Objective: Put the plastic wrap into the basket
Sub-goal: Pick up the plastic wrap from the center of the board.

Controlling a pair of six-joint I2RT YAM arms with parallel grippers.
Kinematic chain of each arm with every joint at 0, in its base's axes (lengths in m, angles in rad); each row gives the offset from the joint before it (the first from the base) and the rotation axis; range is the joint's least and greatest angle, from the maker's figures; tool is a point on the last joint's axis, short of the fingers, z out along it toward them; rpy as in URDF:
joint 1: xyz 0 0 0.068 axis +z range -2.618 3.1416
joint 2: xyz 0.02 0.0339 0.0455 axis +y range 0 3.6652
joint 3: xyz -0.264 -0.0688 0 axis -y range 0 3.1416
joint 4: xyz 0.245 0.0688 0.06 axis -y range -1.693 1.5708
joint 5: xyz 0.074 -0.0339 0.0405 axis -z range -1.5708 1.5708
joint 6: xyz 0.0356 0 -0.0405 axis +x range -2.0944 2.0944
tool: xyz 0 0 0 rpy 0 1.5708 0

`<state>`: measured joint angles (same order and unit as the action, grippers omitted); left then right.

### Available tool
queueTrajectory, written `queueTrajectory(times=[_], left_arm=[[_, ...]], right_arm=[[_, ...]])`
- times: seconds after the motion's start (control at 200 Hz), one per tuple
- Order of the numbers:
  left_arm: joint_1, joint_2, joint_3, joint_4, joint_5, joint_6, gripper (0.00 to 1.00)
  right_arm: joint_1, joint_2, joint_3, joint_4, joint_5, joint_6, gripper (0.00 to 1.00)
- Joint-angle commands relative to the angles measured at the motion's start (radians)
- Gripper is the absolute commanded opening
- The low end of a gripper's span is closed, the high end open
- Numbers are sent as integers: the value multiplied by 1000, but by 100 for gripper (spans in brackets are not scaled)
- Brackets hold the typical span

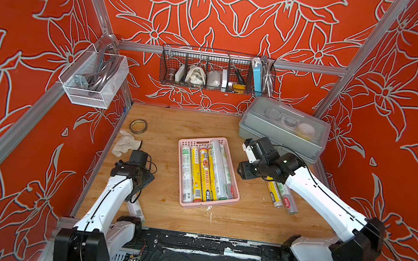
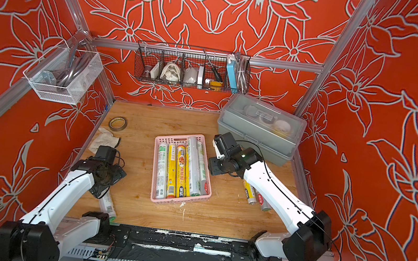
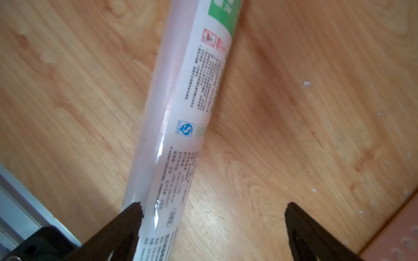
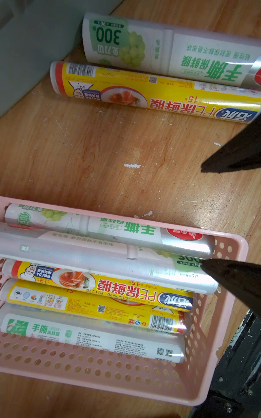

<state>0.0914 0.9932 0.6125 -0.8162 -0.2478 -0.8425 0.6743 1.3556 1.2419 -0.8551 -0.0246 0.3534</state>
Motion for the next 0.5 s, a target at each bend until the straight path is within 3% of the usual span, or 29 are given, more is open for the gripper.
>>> queueTrajectory(times=[0.0,0.285,0.495], left_arm=[[21,-52,-50,32,-131,-44,98],[45,-90,-80,92,-83,2,98],[47,-90,-40,29,-137,-28,98]], right_arm=[[-4,16,3,-9,-23,-7,61],[-5,36,19,-29,-22,5,61],[-5,47,17,-24,-32,14,61]])
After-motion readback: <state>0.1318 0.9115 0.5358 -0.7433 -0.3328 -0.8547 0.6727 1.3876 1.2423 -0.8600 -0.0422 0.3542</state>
